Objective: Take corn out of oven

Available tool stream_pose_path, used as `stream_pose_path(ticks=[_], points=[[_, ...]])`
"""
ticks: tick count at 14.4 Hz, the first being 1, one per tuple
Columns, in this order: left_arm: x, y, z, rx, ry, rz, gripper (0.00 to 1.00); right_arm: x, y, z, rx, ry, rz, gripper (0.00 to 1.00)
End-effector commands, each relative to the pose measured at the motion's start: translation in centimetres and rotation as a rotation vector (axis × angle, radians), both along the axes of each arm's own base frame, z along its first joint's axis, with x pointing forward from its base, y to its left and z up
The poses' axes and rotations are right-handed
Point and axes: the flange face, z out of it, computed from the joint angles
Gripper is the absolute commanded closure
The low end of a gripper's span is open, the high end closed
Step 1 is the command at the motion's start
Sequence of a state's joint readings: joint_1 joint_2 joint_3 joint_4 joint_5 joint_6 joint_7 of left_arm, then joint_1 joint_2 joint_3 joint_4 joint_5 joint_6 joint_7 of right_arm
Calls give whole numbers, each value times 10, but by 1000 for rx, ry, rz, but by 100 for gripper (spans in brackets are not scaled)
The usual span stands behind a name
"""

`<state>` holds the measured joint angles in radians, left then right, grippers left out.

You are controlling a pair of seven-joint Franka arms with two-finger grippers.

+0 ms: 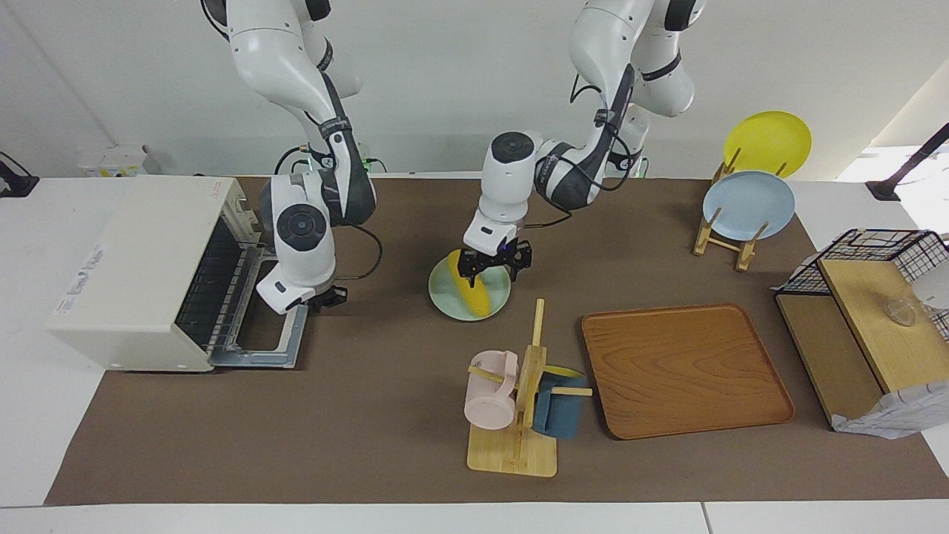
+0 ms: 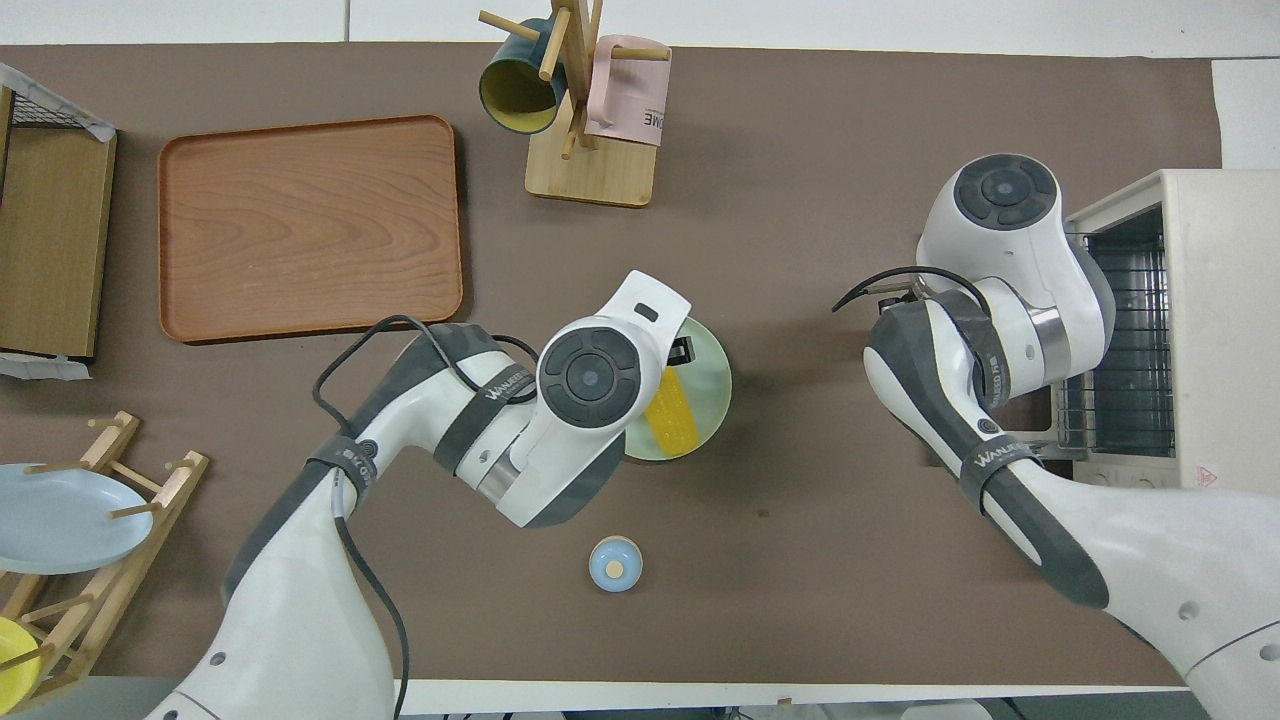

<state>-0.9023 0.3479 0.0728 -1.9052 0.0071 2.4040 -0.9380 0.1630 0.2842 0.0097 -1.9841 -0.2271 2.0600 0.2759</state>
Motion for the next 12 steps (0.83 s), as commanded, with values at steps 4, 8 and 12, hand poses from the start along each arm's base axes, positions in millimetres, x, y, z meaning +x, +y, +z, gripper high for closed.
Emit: stream_pose_path(ticks=[4,8,12], points=[[-18,-20,-16,25,16,3,99,-4,-10,-9,-5,-27,46,100],[55,25,13,85,42,99,100,2,-16,3,-85,9,119,100],[164,186,13,127,50,-123,100,16,-56,55,-85,66,187,100]])
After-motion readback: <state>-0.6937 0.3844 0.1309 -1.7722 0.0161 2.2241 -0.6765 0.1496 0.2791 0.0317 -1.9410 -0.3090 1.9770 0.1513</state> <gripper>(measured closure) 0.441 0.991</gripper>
